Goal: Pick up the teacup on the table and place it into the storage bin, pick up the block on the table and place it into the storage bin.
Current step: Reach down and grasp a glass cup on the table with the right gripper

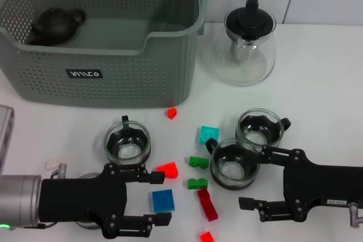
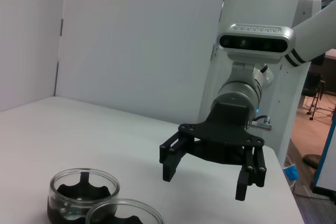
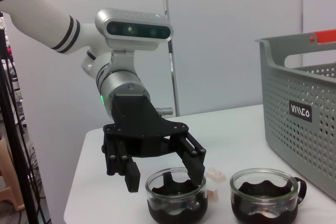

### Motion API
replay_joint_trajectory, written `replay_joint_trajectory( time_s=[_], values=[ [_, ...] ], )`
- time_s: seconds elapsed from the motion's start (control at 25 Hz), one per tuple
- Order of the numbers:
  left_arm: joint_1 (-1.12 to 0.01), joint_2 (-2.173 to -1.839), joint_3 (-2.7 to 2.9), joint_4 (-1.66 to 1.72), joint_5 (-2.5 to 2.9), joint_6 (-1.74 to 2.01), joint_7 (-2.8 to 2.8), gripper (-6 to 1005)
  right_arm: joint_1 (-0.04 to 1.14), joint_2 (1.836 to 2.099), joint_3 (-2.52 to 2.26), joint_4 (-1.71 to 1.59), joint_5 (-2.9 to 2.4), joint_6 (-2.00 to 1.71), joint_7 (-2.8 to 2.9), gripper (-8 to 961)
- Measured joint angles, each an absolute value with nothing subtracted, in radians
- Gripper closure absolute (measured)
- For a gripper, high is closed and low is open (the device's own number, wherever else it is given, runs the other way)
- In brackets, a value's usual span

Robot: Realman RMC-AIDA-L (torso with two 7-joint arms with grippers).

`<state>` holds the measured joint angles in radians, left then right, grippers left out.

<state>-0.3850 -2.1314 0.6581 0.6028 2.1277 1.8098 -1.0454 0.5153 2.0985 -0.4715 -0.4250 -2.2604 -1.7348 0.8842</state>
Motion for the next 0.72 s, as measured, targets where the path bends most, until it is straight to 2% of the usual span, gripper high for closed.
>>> replay_joint_trajectory(
  time_s=[0.48,0.72],
  values=[
    [-0.389,-2.127,0.653,0.608,2.128,1.829,-1.05,272,0.515,2.098,-0.471,-0.427,-2.261,-1.724,0.893,84],
    [-0.358,-2.091,0.491,0.633,2.127,1.935,-1.068,274,0.515,2.09,-0.431,-0.454,-2.255,-1.731,1.029,84]
  ],
)
